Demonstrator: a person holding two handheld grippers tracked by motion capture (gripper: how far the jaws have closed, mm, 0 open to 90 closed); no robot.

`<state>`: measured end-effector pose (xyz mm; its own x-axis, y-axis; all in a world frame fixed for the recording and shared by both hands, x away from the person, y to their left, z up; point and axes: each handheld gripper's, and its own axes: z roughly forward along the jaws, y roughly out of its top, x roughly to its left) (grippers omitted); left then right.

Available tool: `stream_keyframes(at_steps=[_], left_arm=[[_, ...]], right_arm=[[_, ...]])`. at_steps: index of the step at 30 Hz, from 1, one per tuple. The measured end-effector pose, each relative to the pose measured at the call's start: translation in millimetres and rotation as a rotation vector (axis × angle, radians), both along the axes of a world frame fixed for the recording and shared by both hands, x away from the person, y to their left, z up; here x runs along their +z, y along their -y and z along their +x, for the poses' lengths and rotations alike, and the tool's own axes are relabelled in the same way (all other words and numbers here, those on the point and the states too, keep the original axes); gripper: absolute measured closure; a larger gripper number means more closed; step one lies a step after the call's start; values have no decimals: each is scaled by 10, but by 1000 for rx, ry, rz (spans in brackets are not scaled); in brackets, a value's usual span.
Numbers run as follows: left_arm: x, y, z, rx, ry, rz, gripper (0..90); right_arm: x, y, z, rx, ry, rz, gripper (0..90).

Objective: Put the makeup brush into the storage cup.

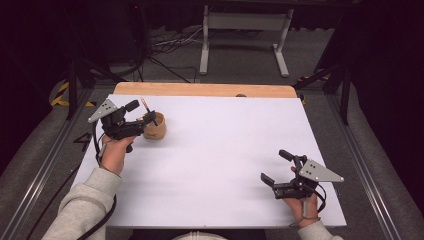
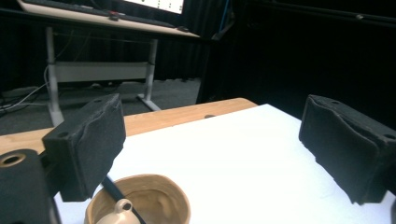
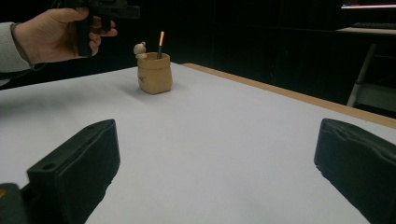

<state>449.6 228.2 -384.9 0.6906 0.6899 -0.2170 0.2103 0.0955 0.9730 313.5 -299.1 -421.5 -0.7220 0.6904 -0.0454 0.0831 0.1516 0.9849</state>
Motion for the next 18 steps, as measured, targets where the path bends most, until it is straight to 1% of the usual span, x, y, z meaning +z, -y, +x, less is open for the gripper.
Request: stream_keyframes(at_steps=[4, 6, 7, 9, 12, 17, 18], left_arm=[[50, -26, -76, -29, -6, 15, 60], [69, -35, -125, -41, -2, 23, 53], [69, -35, -125, -41, -2, 23, 50], [82, -53, -200, -65, 1, 20, 48], [84, -71, -273, -88, 1, 3, 44], [86, -95, -383, -111, 13, 25, 39], [86, -95, -383, -111, 13, 25, 37]], right_arm=[[26, 24, 31, -4, 0, -13, 5], [24, 36, 41, -6, -1, -13, 5], [21, 45, 46, -6, -4, -14, 5], [18, 57, 53, -10, -8, -10, 6], [17, 72, 62, -14, -11, -15, 6], [22, 88, 74, -13, -11, -16, 5], [21, 90, 77, -12, -12, -15, 4]])
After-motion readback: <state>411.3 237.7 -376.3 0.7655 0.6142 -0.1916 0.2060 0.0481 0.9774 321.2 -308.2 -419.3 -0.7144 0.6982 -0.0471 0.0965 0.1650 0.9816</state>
